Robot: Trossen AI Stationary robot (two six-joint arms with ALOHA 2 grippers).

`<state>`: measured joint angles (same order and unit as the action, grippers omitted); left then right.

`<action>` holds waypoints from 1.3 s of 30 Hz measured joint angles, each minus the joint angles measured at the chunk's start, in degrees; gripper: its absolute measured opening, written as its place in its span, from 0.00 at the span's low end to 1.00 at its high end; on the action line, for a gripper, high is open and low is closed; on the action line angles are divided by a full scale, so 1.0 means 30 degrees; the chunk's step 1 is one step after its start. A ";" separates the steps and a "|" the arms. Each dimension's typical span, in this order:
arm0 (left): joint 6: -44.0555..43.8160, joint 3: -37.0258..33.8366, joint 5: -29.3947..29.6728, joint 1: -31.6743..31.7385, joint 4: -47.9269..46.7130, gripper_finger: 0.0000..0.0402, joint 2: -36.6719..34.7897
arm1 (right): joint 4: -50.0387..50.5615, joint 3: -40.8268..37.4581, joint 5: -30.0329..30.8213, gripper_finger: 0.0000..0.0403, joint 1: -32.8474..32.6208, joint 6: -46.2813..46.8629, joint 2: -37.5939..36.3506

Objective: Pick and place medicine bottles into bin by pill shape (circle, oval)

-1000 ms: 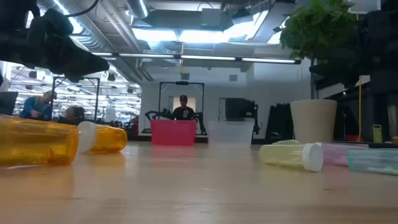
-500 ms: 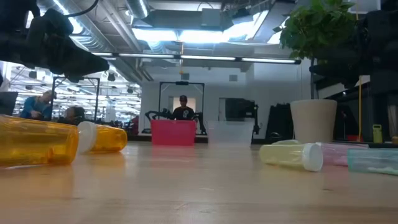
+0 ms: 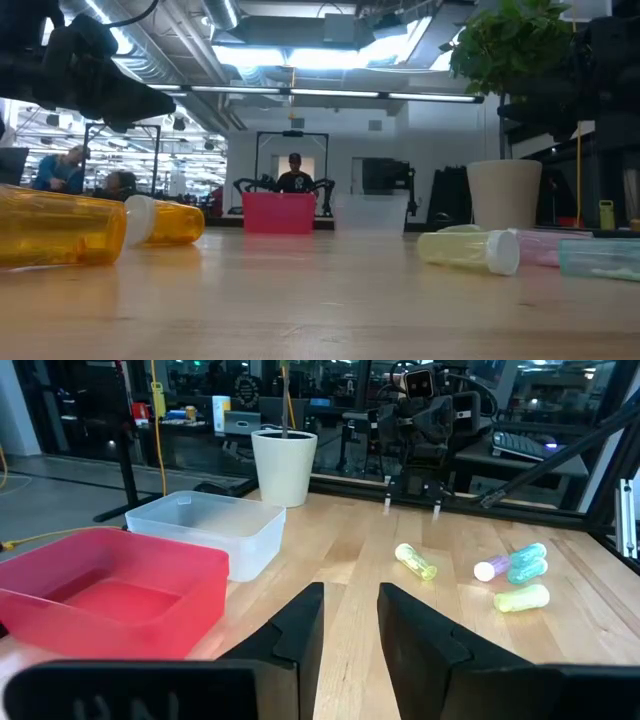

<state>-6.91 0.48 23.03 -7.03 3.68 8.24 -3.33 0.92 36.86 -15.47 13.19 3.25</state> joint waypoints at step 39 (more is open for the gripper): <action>0.0001 -0.0003 0.0000 -0.0002 0.0000 0.23 0.0004 | -0.5525 0.0003 -0.1347 0.67 0.0003 0.1963 0.0007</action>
<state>-6.91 0.47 23.03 -7.03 3.68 8.25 -19.91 0.93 32.82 -15.47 19.08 3.27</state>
